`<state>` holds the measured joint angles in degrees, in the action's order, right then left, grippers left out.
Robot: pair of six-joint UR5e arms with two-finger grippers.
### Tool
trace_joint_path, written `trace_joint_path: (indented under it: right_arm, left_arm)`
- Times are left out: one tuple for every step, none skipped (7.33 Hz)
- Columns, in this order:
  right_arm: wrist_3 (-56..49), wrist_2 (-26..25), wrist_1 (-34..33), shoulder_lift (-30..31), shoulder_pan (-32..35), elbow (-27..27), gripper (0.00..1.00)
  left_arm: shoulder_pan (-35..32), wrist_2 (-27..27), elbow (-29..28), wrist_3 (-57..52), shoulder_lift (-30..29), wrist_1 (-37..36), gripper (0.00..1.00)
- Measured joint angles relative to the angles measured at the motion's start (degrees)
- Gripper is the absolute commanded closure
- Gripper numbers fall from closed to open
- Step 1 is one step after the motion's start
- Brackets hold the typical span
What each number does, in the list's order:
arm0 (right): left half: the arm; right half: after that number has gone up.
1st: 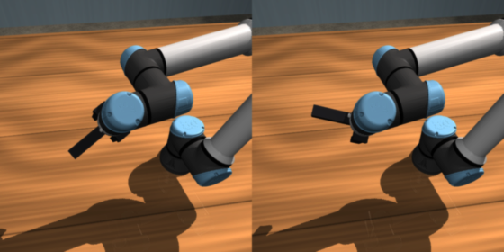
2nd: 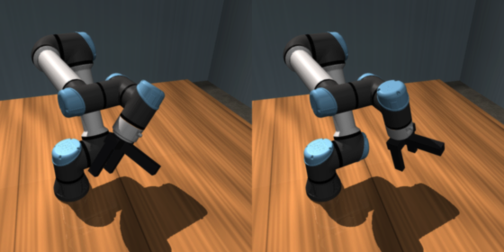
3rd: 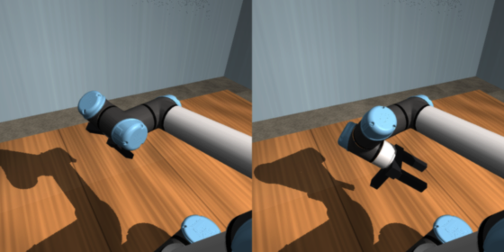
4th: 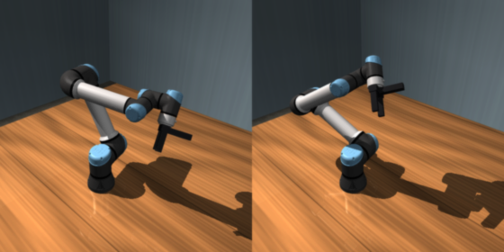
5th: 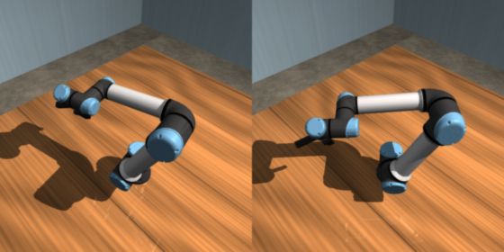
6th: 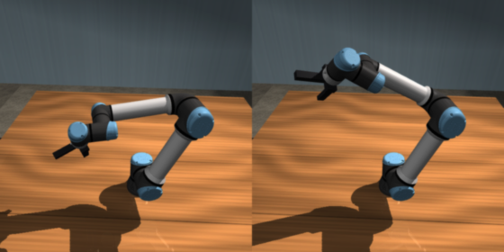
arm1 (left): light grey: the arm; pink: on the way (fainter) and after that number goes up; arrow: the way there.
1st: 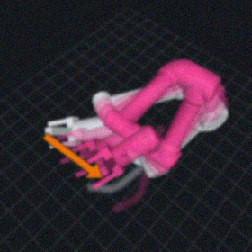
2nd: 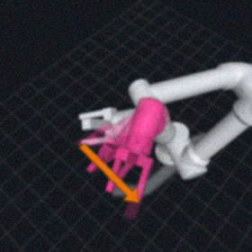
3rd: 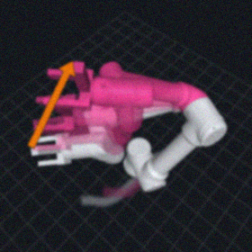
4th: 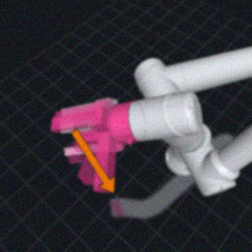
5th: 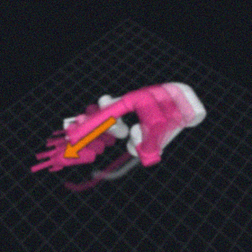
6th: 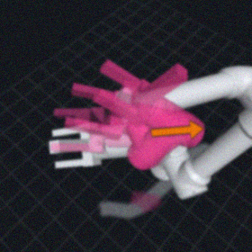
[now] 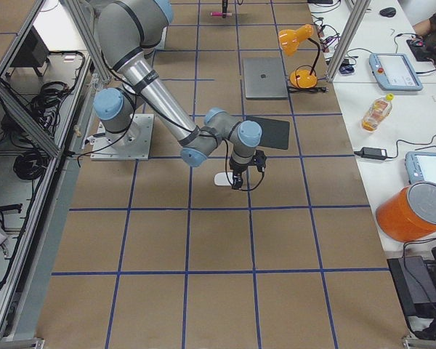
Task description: Place pen and mouse around notebook
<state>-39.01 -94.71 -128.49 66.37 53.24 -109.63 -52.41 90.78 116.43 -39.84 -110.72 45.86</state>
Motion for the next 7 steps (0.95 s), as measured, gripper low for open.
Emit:
trace_joint_path:
  right_arm:
    - [0.0,-0.23,0.01,-0.12,-0.03,-0.03,0.14]
    - [0.17,-0.38,0.16,-0.16,-0.11,-0.04,0.15]
    - [0.44,-0.46,0.47,-0.18,-0.28,-0.08,0.15]
    - [0.77,-0.52,0.71,-0.18,-0.53,-0.17,0.15]
    - [0.99,-0.54,0.81,-0.18,-0.7,-0.25,0.15]
    - [1.09,-0.55,0.87,-0.17,-0.8,-0.29,0.22]
    - [1.16,-0.56,0.94,-0.14,-0.82,-0.31,0.37]
  left_arm:
    - [-0.2,0.1,0.13,0.6,0.51,0.93,1.0]
    - [-0.49,0.16,0.21,1.81,1.32,2.79,1.0]
    - [-0.61,0.14,0.23,2.59,1.79,4.05,1.0]
    - [-0.64,0.1,0.23,2.92,1.93,4.57,1.0]
    - [-0.7,0.05,0.29,3.09,2.02,4.82,1.0]
    - [-0.82,0.04,0.33,3.75,2.39,5.43,1.0]
    - [-1.11,-0.05,0.25,6.57,3.67,7.63,1.0]
